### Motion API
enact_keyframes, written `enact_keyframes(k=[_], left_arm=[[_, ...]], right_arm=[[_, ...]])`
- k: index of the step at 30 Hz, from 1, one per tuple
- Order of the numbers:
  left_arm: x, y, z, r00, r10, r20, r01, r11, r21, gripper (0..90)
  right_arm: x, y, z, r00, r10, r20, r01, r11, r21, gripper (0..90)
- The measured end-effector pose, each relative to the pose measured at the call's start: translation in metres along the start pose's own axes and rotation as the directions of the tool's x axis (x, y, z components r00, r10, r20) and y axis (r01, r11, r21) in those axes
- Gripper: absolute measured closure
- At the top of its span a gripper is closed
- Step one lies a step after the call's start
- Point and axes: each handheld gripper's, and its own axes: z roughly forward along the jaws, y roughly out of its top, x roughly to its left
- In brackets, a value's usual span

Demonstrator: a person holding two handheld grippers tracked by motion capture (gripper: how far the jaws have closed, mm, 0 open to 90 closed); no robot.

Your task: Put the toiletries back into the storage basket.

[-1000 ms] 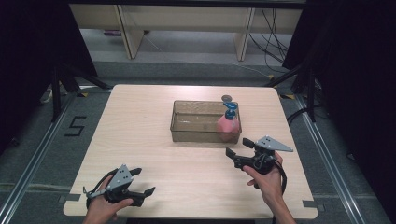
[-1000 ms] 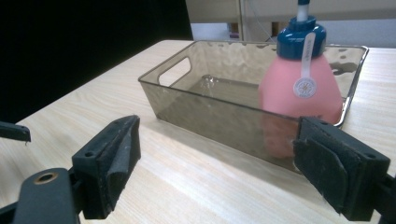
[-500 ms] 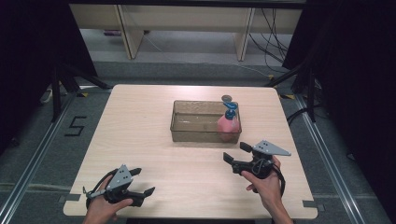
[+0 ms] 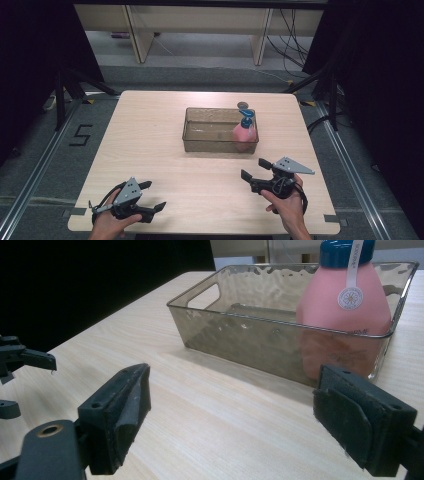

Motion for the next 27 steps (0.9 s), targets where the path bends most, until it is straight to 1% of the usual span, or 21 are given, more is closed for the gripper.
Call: enact_keyframes(k=[2,3,4,5,6,7,8,9,12,13,14,16,17,18,19,20,21,22,23,24,27], left_arm=[[0.000,0.000,0.001,1.0000,0.003,0.007,-0.003,1.0000,-0.001,15.1],[0.000,0.000,0.000,1.0000,0.003,0.003,-0.004,1.0000,0.004,15.1],[0.000,0.000,0.001,1.0000,0.000,0.006,0.000,1.0000,-0.004,15.1],[0.000,0.000,0.001,1.0000,-0.001,0.009,0.001,1.0000,-0.005,15.1],[0.000,0.000,0.001,1.0000,0.000,0.009,0.000,1.0000,-0.007,15.1],[0.000,-0.001,0.001,1.0000,-0.001,0.008,0.001,1.0000,-0.008,15.1],[0.000,-0.001,0.001,1.0000,-0.002,0.007,0.002,1.0000,-0.008,15.1],[0.000,-0.001,0.001,1.0000,-0.001,0.007,0.001,1.0000,-0.008,15.1],[-0.001,-0.001,0.001,1.0000,-0.007,0.005,0.007,0.9999,-0.008,15.1],[-0.001,0.000,0.001,1.0000,-0.006,0.003,0.006,1.0000,0.000,15.1],[0.000,0.000,0.000,1.0000,0.001,0.002,-0.001,1.0000,0.005,15.1],[0.000,0.000,0.000,1.0000,-0.001,0.005,0.001,1.0000,-0.003,15.1],[0.000,-0.001,0.000,1.0000,-0.002,0.005,0.002,1.0000,-0.003,15.1],[0.000,-0.001,0.000,0.9999,-0.014,0.006,0.014,0.9999,0.006,15.1],[0.000,-0.001,0.000,0.9999,-0.013,0.006,0.013,0.9999,0.006,15.1],[0.000,-0.001,0.000,0.9999,-0.012,0.007,0.012,0.9999,0.007,15.1],[0.000,-0.001,-0.001,0.9999,-0.012,0.006,0.011,0.9999,0.008,15.1],[0.000,-0.002,-0.001,0.9999,-0.012,0.008,0.012,0.9999,0.009,15.1],[0.001,-0.002,-0.001,0.9999,-0.012,0.009,0.012,0.9999,0.009,15.1],[0.000,-0.002,-0.001,0.9999,-0.014,0.004,0.013,0.9999,0.007,15.1],[0.000,-0.002,-0.002,0.9999,-0.012,0.002,0.012,0.9999,0.012,15.1]], right_arm=[[0.001,-0.002,-0.002,0.9999,0.010,-0.012,-0.010,1.000,-0.007,16.3],[0.000,-0.002,-0.002,1.0000,-0.003,-0.009,0.003,1.000,-0.009,16.3],[0.002,-0.003,-0.003,0.9997,0.021,-0.015,-0.021,1.000,-0.006,16.3],[0.001,-0.004,-0.005,1.0000,0.001,-0.009,-0.001,1.000,-0.007,16.3],[0.002,-0.005,-0.006,0.9997,0.021,-0.016,-0.021,1.000,-0.006,16.3],[0.001,-0.005,-0.007,0.9999,0.001,-0.011,-0.001,1.000,-0.005,16.3],[0.003,-0.005,-0.008,0.9995,0.029,-0.007,-0.029,1.000,0.010,16.4],[0.002,-0.006,-0.008,1.0000,0.001,-0.009,-0.001,1.000,0.002,16.5],[0.003,-0.008,-0.010,0.9998,0.002,-0.020,-0.002,1.000,-0.011,16.5],[0.006,-0.009,-0.011,0.9994,0.028,-0.018,-0.028,1.000,0.002,16.6],[0.004,-0.010,-0.012,0.9998,0.000,-0.018,0.000,1.000,0.003,16.6],[0.008,-0.011,-0.013,0.9992,0.031,-0.026,-0.030,0.999,0.011,16.7],[0.006,-0.012,-0.012,0.9998,-0.010,-0.017,0.010,1.000,-0.003,16.7],[0.007,-0.013,-0.013,0.9999,-0.006,-0.016,0.006,1.000,0.006,16.8],[0.008,-0.013,-0.013,0.9997,0.013,-0.020,-0.013,1.000,0.013,16.8],[0.009,-0.013,-0.014,0.9995,0.015,-0.029,-0.015,1.000,0.015,16.8],[0.008,-0.014,-0.014,0.9996,-0.009,-0.028,0.009,1.000,0.005,16.8],[0.009,-0.015,-0.014,0.9996,-0.012,-0.024,0.012,1.000,0.006,16.8],[0.011,-0.015,-0.016,0.9996,0.022,-0.020,-0.021,0.999,0.026,16.8],[0.010,-0.016,-0.015,0.9995,-0.002,-0.032,0.003,1.000,0.009,16.8],[0.011,-0.017,-0.016,0.9993,-0.002,-0.038,0.003,1.000,0.014,16.8]])
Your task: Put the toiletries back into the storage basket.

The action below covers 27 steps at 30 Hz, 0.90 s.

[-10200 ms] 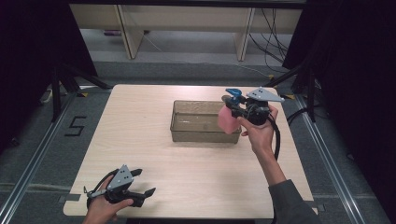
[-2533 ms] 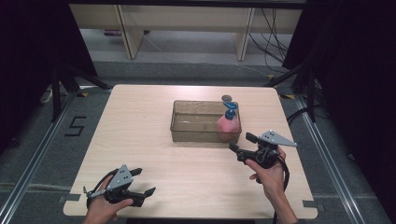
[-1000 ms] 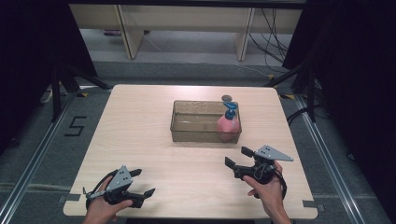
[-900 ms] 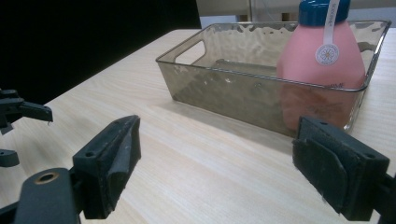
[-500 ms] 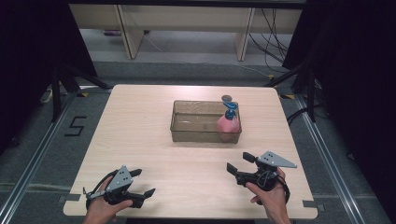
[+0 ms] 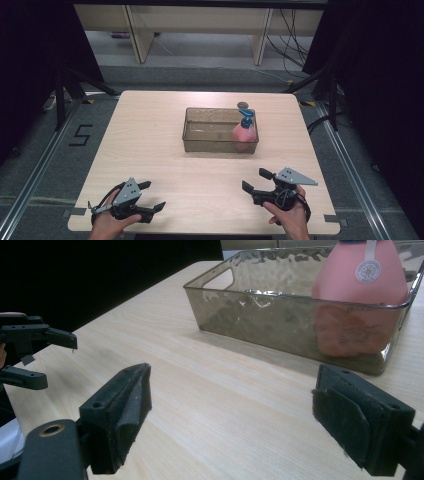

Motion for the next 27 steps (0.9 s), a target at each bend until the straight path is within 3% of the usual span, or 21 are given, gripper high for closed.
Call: enact_keyframes(k=[1,3,4,5,6,8,10,11,12,14,15,16,18,21,24,25,26,27], left_arm=[[0.001,0.000,-0.001,0.9998,0.021,-0.005,-0.021,0.9996,0.017,15.1],[0.000,0.000,-0.001,0.9998,0.020,-0.006,-0.020,0.9997,0.016,15.1],[0.000,-0.001,-0.001,0.9998,0.018,-0.008,-0.018,0.9997,0.016,15.1],[0.001,-0.001,-0.001,0.9998,0.019,-0.005,-0.019,0.9997,0.019,15.1],[-0.001,-0.001,0.000,0.9999,-0.014,0.001,0.014,0.9998,-0.013,15.1],[-0.001,-0.001,0.000,0.9999,-0.016,0.002,0.016,0.9997,-0.019,15.1],[-0.001,-0.001,0.000,1.0000,-0.008,-0.002,0.008,0.9999,-0.008,15.1],[0.001,-0.001,-0.001,0.9999,0.015,-0.004,-0.015,0.9998,0.012,15.1],[0.000,-0.001,-0.001,0.9999,0.014,-0.007,-0.014,0.9999,0.009,15.1],[-0.001,-0.001,0.000,1.0000,-0.005,-0.003,0.005,1.0000,-0.007,15.1],[-0.001,-0.001,0.000,1.0000,-0.005,-0.003,0.005,1.0000,-0.007,15.1],[-0.001,-0.001,0.000,1.0000,-0.005,-0.003,0.005,1.0000,-0.007,15.1],[0.000,-0.001,-0.001,0.9999,0.010,-0.006,-0.010,0.9999,0.008,15.1],[-0.001,-0.001,0.000,1.0000,-0.007,-0.003,0.007,0.9999,-0.008,15.1],[0.000,-0.001,0.000,0.9999,0.010,-0.006,-0.010,0.9999,0.005,15.1],[0.000,-0.001,0.000,0.9999,0.009,-0.006,-0.009,0.9999,0.005,15.1],[-0.001,-0.001,0.000,1.0000,-0.005,-0.003,0.005,1.0000,-0.007,15.1],[-0.001,-0.001,0.000,1.0000,-0.005,-0.002,0.005,1.0000,-0.007,15.1]], right_arm=[[0.001,0.000,-0.001,1.0000,0.002,-0.002,-0.002,1.000,0.002,16.8],[0.001,-0.002,-0.001,0.9999,-0.010,0.003,0.010,1.000,-0.007,16.8],[0.003,-0.002,-0.002,0.9998,0.017,0.005,-0.018,1.000,0.007,16.8],[0.001,-0.002,-0.002,0.9999,-0.011,0.004,0.011,1.000,0.000,16.8],[0.001,-0.003,-0.002,0.9997,-0.018,0.015,0.018,1.000,0.001,16.6],[0.004,-0.004,-0.003,0.9998,0.020,-0.002,-0.020,1.000,0.007,16.3],[0.003,-0.005,-0.004,1.0000,-0.006,-0.006,0.006,1.000,0.008,15.8],[0.003,-0.006,-0.003,0.9999,-0.014,-0.001,0.014,1.000,0.000,15.8],[0.005,-0.006,-0.005,1.0000,0.003,0.004,-0.003,1.000,0.021,15.7],[0.006,-0.008,-0.005,0.9997,-0.022,-0.005,0.022,1.000,0.009,15.6],[0.009,-0.008,-0.005,0.9997,0.020,-0.013,-0.020,1.000,0.020,15.5],[0.008,-0.009,-0.005,0.9998,-0.017,-0.003,0.017,1.000,0.013,15.5],[0.009,-0.010,-0.006,0.9996,-0.029,-0.006,0.029,0.999,0.014,15.5],[0.012,-0.011,-0.008,0.9998,-0.018,-0.011,0.018,0.999,0.029,15.4],[0.013,-0.014,-0.009,0.9993,-0.035,-0.013,0.035,0.999,0.027,15.4],[0.015,-0.015,-0.009,0.9998,-0.010,-0.017,0.011,1.000,0.027,15.4],[0.014,-0.015,-0.010,0.9991,-0.035,-0.023,0.035,0.999,0.021,15.4],[0.016,-0.016,-0.012,0.9997,-0.013,-0.022,0.014,0.999,0.037,15.5]])
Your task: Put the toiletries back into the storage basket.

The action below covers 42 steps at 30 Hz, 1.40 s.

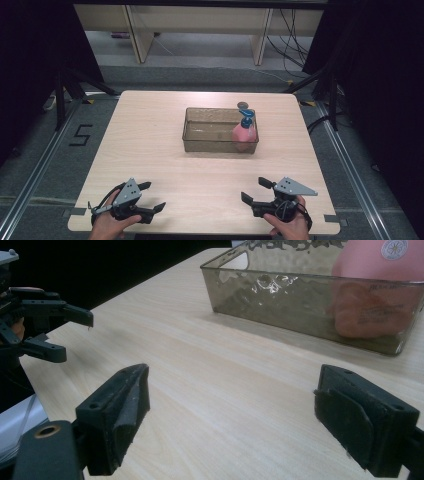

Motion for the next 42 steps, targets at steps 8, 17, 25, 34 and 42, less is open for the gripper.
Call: enact_keyframes(k=[8,17,25,34,42], left_arm=[[-0.001,0.000,0.000,0.9999,-0.011,0.001,0.011,0.9999,-0.010,15.1],[0.000,0.001,0.000,0.9999,0.012,-0.002,-0.013,0.9998,-0.013,15.1],[0.000,0.001,0.000,0.9998,0.018,0.000,-0.018,0.9998,-0.011,15.1],[0.000,0.000,0.000,0.9998,0.018,0.003,-0.018,0.9998,-0.012,15.1],[0.000,0.000,0.001,0.9999,0.014,0.005,-0.014,0.9997,-0.019,15.1]], right_arm=[[0.000,-0.007,-0.002,0.9999,-0.015,0.004,0.015,1.000,0.012,15.5],[0.004,-0.013,-0.006,0.9999,-0.010,0.014,0.010,1.000,0.023,15.4],[0.008,-0.020,-0.012,0.9999,-0.015,0.003,0.015,0.999,0.037,15.4],[0.009,-0.025,-0.013,0.9993,-0.036,-0.004,0.036,0.997,0.069,15.5],[0.012,-0.029,-0.009,0.9989,-0.039,-0.027,0.042,0.994,0.098,15.5]])
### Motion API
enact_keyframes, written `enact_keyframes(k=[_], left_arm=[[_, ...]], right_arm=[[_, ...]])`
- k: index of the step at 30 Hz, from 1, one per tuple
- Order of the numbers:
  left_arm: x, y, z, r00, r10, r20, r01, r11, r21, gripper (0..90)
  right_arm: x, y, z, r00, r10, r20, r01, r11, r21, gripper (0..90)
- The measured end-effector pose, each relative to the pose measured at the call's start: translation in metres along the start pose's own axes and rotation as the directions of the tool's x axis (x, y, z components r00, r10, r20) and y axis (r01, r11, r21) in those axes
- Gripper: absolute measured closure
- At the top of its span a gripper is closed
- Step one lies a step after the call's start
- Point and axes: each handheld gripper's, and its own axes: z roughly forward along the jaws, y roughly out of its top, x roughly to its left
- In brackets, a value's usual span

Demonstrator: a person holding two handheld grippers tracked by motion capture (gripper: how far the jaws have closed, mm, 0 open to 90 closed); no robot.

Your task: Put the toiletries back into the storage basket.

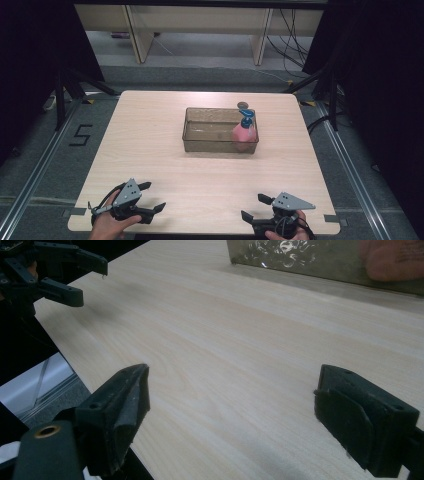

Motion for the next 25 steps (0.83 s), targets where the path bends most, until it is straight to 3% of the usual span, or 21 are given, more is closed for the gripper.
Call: enact_keyframes(k=[2,7,25], left_arm=[[0.0000,0.0000,-0.0001,1.0000,0.001,-0.001,-0.001,1.0000,0.001,15.1],[-0.0001,0.0004,-0.0004,1.0000,0.004,-0.001,-0.004,1.0000,0.006,15.1],[-0.0012,0.0001,-0.0007,1.0000,-0.007,0.000,0.007,0.9998,0.019,15.1]], right_arm=[[0.0032,-0.0010,-0.0001,0.9997,0.025,0.004,-0.025,1.000,0.012,15.5],[0.0033,-0.0017,0.0029,0.9999,-0.014,0.000,0.014,1.000,0.014,15.5],[0.0047,-0.0015,0.0035,1.0000,0.000,-0.010,0.000,1.000,0.029,15.5]])
